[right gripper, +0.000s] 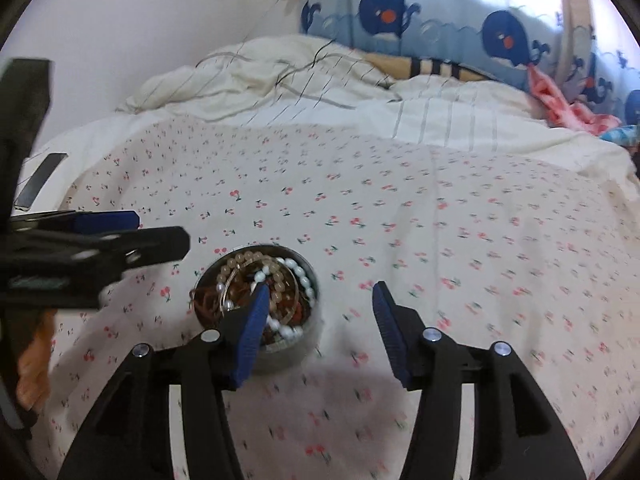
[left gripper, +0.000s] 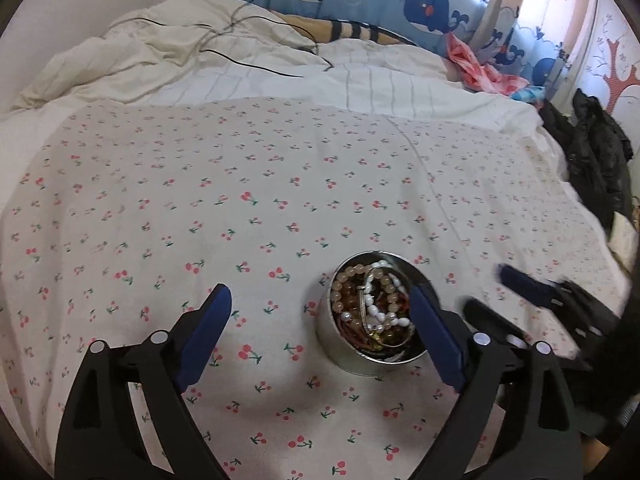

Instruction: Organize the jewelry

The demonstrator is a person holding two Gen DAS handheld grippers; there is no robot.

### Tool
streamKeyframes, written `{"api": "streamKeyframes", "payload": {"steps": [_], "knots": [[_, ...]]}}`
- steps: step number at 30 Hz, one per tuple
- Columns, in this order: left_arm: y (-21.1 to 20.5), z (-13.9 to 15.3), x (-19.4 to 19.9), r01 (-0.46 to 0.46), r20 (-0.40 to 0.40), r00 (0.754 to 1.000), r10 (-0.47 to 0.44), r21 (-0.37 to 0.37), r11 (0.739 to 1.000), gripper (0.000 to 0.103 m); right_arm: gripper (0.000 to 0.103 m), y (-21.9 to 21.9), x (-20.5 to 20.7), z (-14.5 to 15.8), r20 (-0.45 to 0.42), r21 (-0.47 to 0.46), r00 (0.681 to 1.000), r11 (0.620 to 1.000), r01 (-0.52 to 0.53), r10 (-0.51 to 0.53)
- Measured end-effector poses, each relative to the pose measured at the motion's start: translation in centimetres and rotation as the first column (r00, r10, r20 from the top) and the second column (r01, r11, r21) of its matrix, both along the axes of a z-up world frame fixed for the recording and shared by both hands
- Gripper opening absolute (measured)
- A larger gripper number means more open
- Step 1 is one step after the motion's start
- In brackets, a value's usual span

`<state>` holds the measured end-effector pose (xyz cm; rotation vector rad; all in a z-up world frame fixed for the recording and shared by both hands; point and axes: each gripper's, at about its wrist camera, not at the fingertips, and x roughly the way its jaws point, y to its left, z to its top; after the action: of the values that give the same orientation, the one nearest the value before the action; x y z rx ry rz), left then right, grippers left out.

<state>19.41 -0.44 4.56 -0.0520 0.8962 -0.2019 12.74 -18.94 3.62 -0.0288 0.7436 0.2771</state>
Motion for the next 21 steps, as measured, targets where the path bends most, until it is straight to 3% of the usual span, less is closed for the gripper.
{"api": "streamKeyframes", "payload": {"steps": [2,9,12,21], "knots": [[-0.5,-0.1,-0.6,-0.012,0.02,1.0,0.011,0.023,1.0,0.088,0.071,-0.8,-1.9,0.0,0.023,-0.008,1.0,1.0,0.021,-0.021],[-2.1,1.1,-3.3,-0.055,0.147,0.989,0.036,0.123,0.991,0.093,0.083,-2.1,-4.0,0.2,0.045,0.04,0.996,0.996,0.081,-0.083],[-2.2,1.3,-4.4,-0.074,0.184,0.982,0.043,0.166,0.983,0.094,0.089,-1.6,-4.3,0.6,0.089,0.013,0.992,0.996,0.091,-0.092],[-0.2,0.9,-6.2,-0.105,0.187,0.98,0.07,0.185,0.977,0.095,0.091,0.4,-4.6,0.1,0.121,-0.064,0.991,0.995,0.073,-0.065]]}}
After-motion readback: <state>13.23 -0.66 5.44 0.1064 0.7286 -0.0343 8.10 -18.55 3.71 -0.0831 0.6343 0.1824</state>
